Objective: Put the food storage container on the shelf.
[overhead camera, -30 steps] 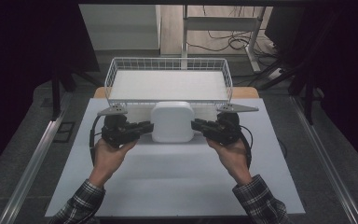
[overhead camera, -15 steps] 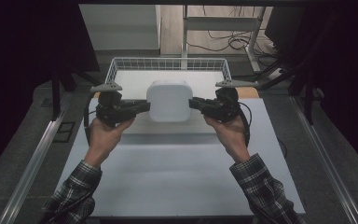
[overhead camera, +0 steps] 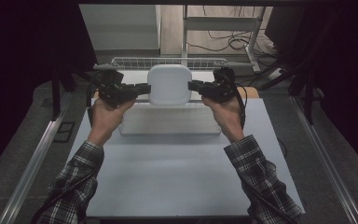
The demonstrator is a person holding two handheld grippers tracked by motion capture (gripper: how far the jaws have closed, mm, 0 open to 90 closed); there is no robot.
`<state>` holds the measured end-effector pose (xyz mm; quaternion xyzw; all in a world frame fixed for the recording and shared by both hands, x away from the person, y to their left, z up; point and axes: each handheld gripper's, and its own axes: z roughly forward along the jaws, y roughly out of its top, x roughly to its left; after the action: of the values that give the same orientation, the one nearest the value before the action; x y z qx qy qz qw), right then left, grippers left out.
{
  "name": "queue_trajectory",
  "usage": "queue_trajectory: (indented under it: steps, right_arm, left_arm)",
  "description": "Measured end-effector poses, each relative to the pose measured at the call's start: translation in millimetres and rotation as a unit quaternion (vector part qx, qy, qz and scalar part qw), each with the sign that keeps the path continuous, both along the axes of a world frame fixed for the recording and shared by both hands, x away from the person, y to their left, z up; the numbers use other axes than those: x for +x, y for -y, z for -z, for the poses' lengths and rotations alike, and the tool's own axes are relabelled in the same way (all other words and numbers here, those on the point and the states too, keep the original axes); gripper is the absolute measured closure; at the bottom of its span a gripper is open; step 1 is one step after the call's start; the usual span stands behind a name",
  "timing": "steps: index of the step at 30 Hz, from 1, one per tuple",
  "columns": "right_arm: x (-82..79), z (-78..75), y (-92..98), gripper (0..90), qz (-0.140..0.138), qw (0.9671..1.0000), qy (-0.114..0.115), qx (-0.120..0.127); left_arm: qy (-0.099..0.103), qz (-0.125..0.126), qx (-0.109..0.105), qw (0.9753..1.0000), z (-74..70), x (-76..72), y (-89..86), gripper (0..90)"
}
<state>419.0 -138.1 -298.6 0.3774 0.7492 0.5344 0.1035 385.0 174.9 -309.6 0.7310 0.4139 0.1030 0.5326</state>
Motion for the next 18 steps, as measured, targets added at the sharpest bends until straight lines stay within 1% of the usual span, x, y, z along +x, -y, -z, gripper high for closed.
queue_trajectory:
  steps: [2,4,6,7,9,14,15,17,18]
  right_arm:
    - [4.4,-1.4,-0.4,77.0,0.003,1.0,-0.002,0.0]
    - [11.4,-3.0,-1.2,76.7,0.007,0.9999,-0.011,0.0]
    - [13.9,-3.4,-1.4,76.7,0.007,0.9999,-0.015,-0.001]
    - [15.9,-3.2,-1.5,76.7,0.005,0.9998,-0.019,-0.001]
    - [18.0,-2.9,-2.0,76.6,0.005,0.9997,-0.024,0.0]
    - [20.4,-2.3,-2.1,76.6,0.004,0.9994,-0.034,0.004]
    - [22.1,-2.1,-1.9,76.3,0.004,0.9991,-0.042,0.006]
    - [23.3,-2.5,-1.6,75.9,0.004,0.999,-0.045,0.008]
    - [23.9,-2.7,-1.5,75.5,0.004,0.9989,-0.045,0.009]
  left_arm:
    - [-0.005,-0.003,-0.002,1.0,-1.6,4.9,0.6,79.8]
    - [-0.01,-0.004,0.0,0.9999,-2.8,9.1,1.2,79.6]
    - [-0.013,-0.006,0.002,0.9999,-3.1,11.4,1.5,79.3]
    - [-0.018,-0.008,0.004,0.9998,-3.0,14.2,1.8,79.1]
    - [-0.022,-0.011,0.006,0.9997,-2.6,16.1,2.3,78.6]
    - [-0.026,-0.016,0.009,0.9995,-1.3,18.9,3.5,77.1]
    - [-0.028,-0.016,0.009,0.9994,-0.9,20.0,3.9,74.8]
    - [-0.029,-0.014,0.006,0.9995,-0.8,21.3,4.2,72.8]
    - [-0.028,-0.014,0.008,0.9995,-0.9,21.9,4.7,72.3]
